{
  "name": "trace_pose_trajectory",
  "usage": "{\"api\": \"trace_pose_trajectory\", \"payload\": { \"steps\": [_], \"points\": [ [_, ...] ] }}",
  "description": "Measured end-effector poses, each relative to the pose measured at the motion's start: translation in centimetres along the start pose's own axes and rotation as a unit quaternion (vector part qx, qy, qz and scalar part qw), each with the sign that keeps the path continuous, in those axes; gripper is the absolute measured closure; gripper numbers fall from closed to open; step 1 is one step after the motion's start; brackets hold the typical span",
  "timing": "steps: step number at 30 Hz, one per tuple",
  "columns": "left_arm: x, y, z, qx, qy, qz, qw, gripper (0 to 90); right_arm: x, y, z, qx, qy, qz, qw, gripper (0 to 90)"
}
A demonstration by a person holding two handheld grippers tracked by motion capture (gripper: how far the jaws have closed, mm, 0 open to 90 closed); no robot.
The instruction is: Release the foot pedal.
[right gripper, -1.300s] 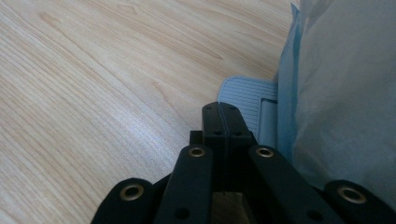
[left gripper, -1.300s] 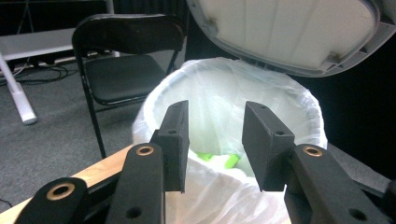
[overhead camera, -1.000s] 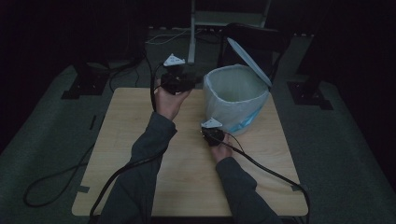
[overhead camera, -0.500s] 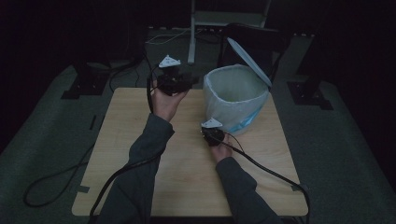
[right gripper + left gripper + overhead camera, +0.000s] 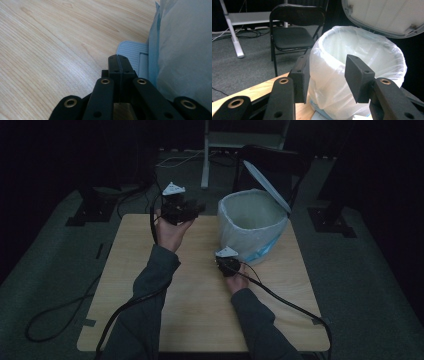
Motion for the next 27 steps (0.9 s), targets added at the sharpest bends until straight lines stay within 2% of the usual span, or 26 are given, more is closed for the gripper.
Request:
{"api": "trace_pose_trajectory", "payload": {
  "steps": [6, 13, 16, 19, 27],
  "points": [
    [-1.1, -0.1, -0.5, 0.002, 0.005, -0.007, 1.0000, 55.3, 0.0, 0.0, 0.0, 0.002, -0.004, 0.000, 1.0000, 90.0],
    [-2.4, 0.0, -1.8, 0.007, 0.020, -0.014, 0.9997, 55.1, 0.0, 0.0, 0.0, 0.005, -0.012, -0.001, 0.9999, 90.0],
    [-2.8, 0.2, -2.3, 0.010, 0.025, -0.015, 0.9995, 55.0, 0.1, 0.0, 0.1, 0.005, -0.005, -0.001, 1.0000, 90.0],
    [-3.2, 0.3, -2.7, 0.011, 0.031, -0.016, 0.9993, 55.0, 0.1, 0.1, 0.2, 0.008, -0.009, 0.000, 0.9999, 90.0],
    [-3.8, 0.3, -3.1, 0.012, 0.034, -0.021, 0.9991, 55.1, 0.2, 0.5, 0.1, -0.003, 0.001, -0.001, 1.0000, 90.0]
  ]
}}
Point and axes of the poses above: each handheld gripper's, and its own axes: y roughly backward along the jaws, x roughly out of its top, z roughly to its right, the point moved 3 cm from there along -y, roughly forward along the jaws, and after that the axes turned 10 degrees about -z, right-handed, at the moved point
